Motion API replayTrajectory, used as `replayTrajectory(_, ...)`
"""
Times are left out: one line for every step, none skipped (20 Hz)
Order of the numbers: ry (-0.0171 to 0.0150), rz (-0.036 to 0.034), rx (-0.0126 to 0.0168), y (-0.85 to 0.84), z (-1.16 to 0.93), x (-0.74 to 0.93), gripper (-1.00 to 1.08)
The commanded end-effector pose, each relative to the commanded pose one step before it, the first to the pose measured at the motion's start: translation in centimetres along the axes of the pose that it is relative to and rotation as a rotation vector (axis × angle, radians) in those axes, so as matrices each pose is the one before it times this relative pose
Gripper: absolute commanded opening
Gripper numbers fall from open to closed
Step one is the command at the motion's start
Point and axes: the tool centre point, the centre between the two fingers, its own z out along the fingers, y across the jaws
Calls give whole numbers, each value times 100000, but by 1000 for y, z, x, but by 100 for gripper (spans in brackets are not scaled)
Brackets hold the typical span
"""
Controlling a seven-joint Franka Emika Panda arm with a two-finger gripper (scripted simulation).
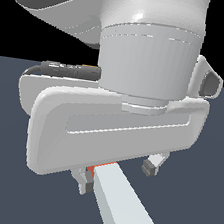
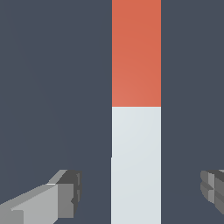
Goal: Insert the peg into the horizontal hole in a box.
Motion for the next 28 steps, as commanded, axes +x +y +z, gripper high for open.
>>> replayTrajectory(-29,90,-51,83,-84,118,100)
replayTrajectory(0,0,0,-71,28,-99,100)
replayTrajectory(0,0,0,0,37,1,100)
replayTrajectory(0,0,0,0,110,4,100)
replayTrajectory(0,0,0,-1,182,6,100)
replayTrajectory(0,0,0,-1,255,9,100)
replayTrajectory(0,0,0,-3,326,12,100)
replayTrajectory(0,0,0,-5,397,15,100)
replayTrajectory(0,0,0,-7,467,19,100)
replayTrajectory(0,0,0,-9,535,23,100)
replayTrajectory(0,0,0,-11,589,26,100)
replayTrajectory(0,0,0,-10,536,24,100)
replayTrajectory(0,0,0,-6,457,18,100)
replayTrajectory(0,0,0,-1,378,12,100)
replayTrajectory(0,0,0,6,300,5,100)
replayTrajectory(0,0,0,13,221,-3,100)
replayTrajectory(0,0,0,21,143,-11,100)
replayTrajectory(0,0,0,30,64,-20,100)
replayTrajectory(0,0,0,33,-6,-25,100)
replayTrajectory(0,0,0,14,-17,-11,100)
replayTrajectory(0,0,0,0,0,0,-100)
replayTrajectory(0,0,0,0,0,0,-100)
replayTrajectory(0,0,0,0,0,0,-100)
replayTrajectory(0,0,0,0,0,0,-100)
replayTrajectory(0,0,0,0,0,0,-100)
replayTrajectory(0,0,0,0,0,0,-100)
replayTrajectory(0,0,0,0,0,0,-100)
replayTrajectory(0,0,0,0,0,0,-100)
